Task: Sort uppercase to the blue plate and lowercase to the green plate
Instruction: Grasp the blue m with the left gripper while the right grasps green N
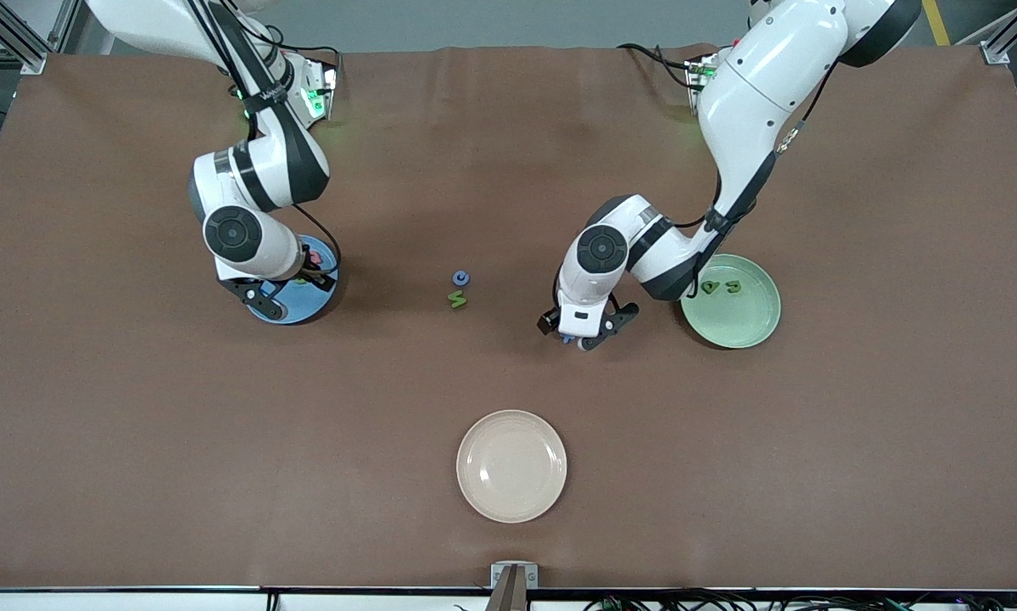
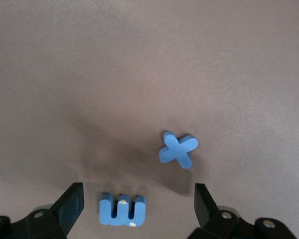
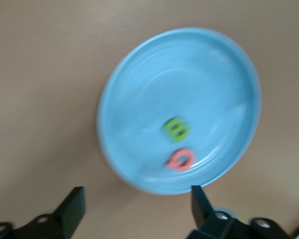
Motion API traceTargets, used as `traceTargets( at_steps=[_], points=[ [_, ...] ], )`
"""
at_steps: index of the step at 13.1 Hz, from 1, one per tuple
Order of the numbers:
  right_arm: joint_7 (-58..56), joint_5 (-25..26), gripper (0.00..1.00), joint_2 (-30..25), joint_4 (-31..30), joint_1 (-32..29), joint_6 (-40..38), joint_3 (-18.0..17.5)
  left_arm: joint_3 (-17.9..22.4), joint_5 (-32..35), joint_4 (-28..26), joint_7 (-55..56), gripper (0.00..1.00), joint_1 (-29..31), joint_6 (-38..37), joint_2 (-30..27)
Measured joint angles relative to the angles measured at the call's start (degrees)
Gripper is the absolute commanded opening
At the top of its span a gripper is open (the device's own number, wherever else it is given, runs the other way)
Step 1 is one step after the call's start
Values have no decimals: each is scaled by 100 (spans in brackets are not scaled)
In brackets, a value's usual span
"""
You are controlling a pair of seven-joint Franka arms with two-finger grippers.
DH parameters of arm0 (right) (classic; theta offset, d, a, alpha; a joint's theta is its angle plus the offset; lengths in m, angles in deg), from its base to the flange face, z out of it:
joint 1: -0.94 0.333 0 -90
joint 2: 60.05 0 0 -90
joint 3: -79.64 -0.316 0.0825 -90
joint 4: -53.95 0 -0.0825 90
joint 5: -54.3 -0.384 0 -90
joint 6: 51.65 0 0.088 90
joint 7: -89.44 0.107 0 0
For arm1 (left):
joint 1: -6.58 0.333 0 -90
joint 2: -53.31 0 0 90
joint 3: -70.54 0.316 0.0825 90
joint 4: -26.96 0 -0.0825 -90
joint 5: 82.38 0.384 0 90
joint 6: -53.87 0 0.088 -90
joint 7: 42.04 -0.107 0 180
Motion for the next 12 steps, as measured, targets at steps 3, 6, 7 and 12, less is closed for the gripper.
traceTargets(
  at_steps=[3,6,7,12],
  points=[
    [654,-457,100,35,158,606,567,-28,-5,5,-12,4,85,-12,-155,-3],
    [929,-496,100,345,306,1204,1311,-50,-30,7,-14,4,85,-17,-194,-7],
    [860,-495,100,484,331,1303,1579,-51,-42,7,-14,5,85,-18,-194,-18],
    [-371,-467,100,711,529,1420,1885,-47,-67,7,-30,16,83,-38,-211,-84]
  ],
)
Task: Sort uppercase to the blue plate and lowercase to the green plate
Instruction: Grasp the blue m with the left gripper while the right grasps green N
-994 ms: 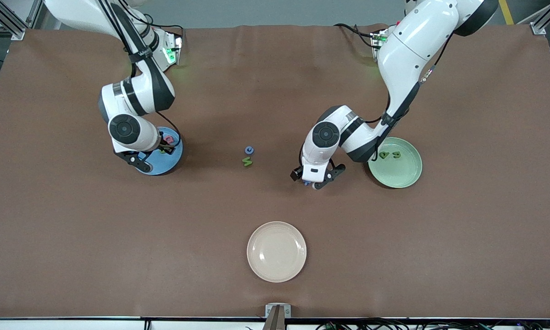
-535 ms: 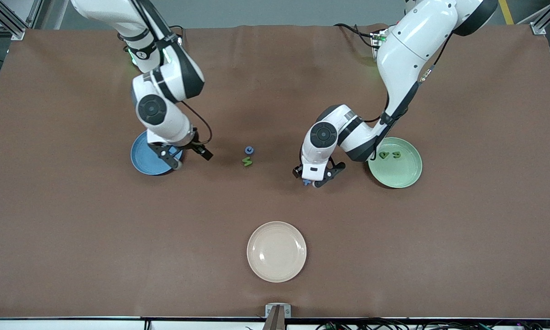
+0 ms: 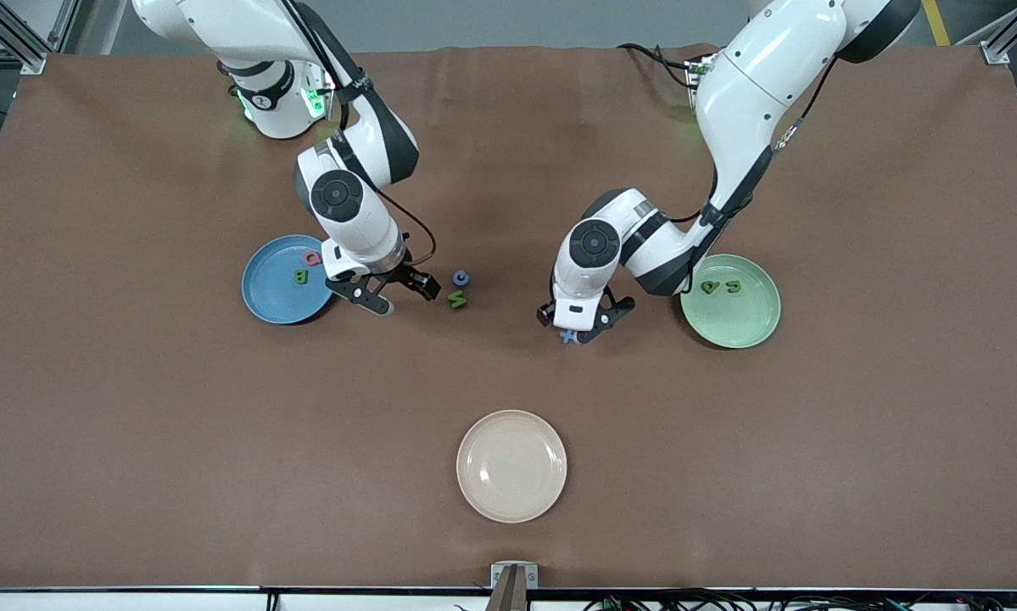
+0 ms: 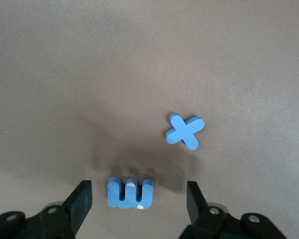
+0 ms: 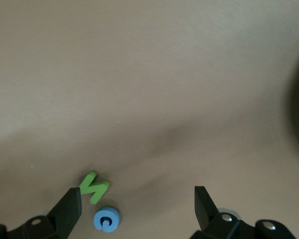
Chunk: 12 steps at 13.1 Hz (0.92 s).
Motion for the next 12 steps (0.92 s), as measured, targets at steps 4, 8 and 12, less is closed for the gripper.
traceTargets(
  at_steps=[4,8,12],
  points=[
    [-481,693,100,137,285,227,-11,-2,0,0,-42,1,76,-1,-2,0],
    [-616,1030,99,636,619,495,-3,-2,0,0,-68,3,63,-8,-3,0],
    [-840,1095,91,1068,1086,657,-6,-1,-4,0,-71,6,48,-13,6,-5]
  ],
)
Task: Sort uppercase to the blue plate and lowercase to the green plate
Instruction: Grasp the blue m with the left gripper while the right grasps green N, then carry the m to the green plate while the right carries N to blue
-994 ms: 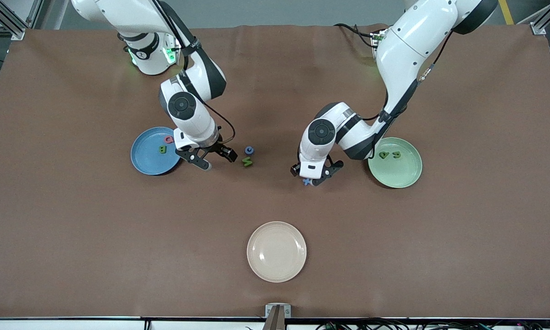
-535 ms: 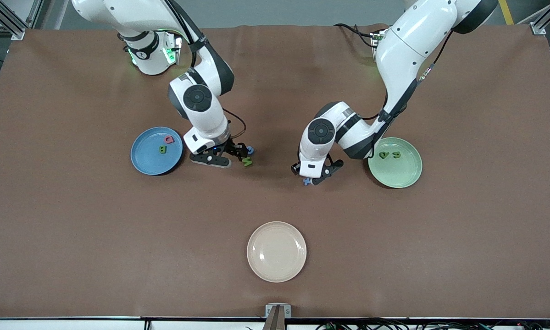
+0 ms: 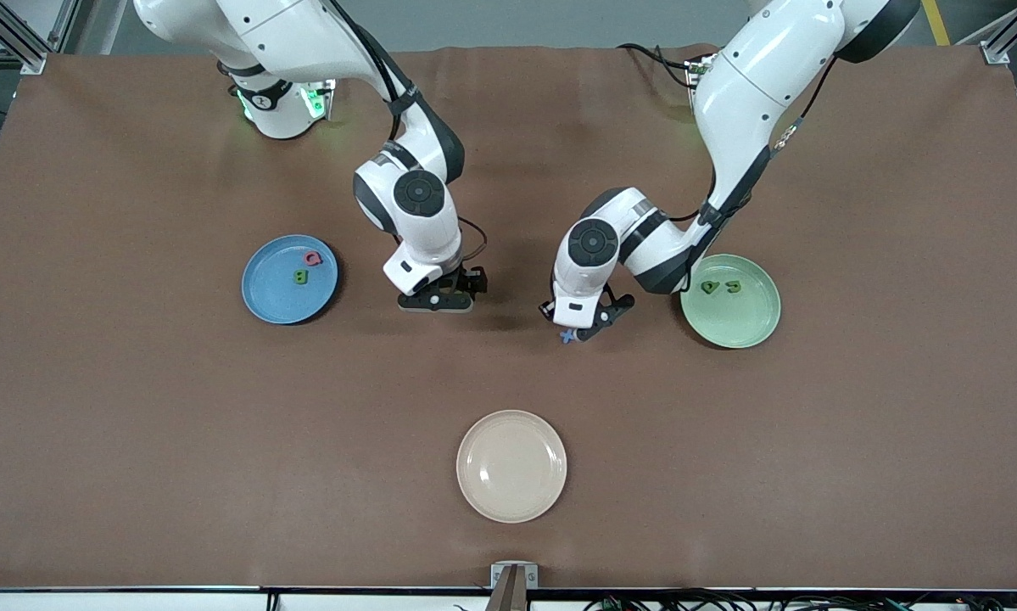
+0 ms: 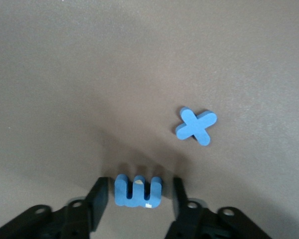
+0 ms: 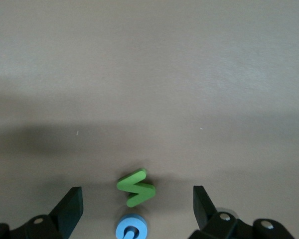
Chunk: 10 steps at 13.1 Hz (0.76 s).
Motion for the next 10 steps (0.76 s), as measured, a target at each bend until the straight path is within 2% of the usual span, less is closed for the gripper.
traceTargets(
  at_steps=[3,6,8,9,10],
  points=[
    [-88,101,86,121,27,2,-37,7,-2,0,2,3,31,-22,-3,-4],
    [-144,105,85,342,29,26,-28,5,-4,0,9,58,14,-25,-3,-8],
    [-146,105,85,444,35,105,9,4,-3,0,14,61,10,-25,-3,-11],
    [-146,105,82,456,46,144,16,4,1,0,24,60,6,-21,-2,-25],
    [-146,105,75,456,60,173,15,4,3,0,37,47,5,-15,-1,-56]
  ],
)
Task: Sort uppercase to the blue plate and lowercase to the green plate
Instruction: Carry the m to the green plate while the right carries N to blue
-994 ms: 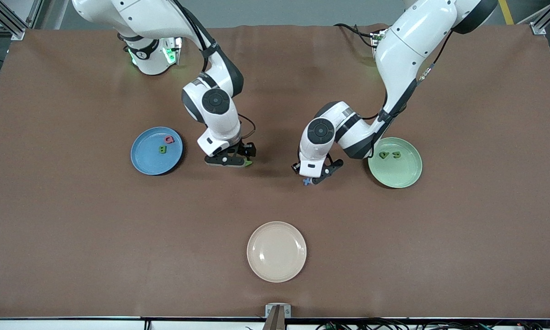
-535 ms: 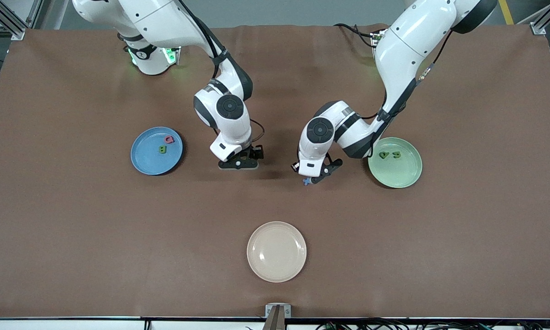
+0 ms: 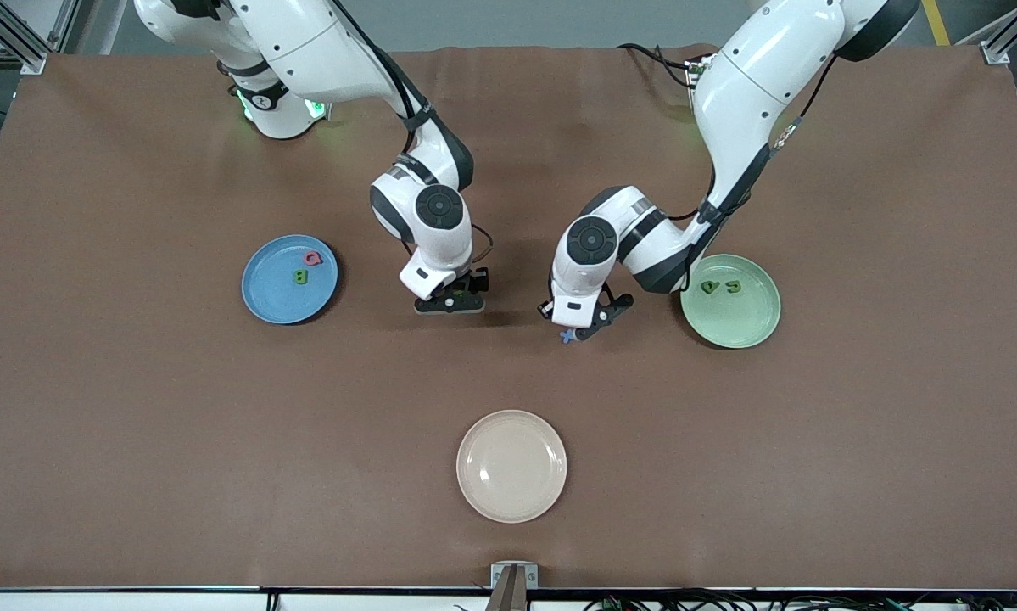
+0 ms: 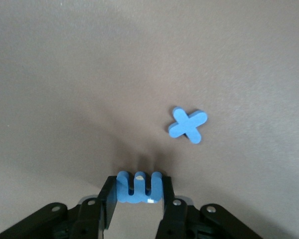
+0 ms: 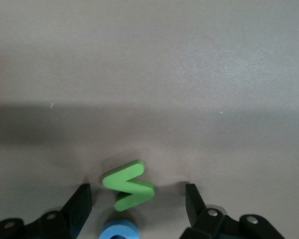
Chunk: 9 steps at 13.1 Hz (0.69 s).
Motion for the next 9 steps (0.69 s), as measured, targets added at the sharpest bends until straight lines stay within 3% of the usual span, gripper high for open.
traceTargets(
  at_steps=[1,4,9],
  points=[
    [0,0,68,1,8,25,-1,0,2,0,9,-33,3,11,-3,-66],
    [-2,0,64,0,41,54,-5,3,2,0,18,-666,3,51,-458,-415],
    [-22,8,57,4,47,54,98,20,-83,0,-152,-3007,3,582,-1118,-1016]
  ],
)
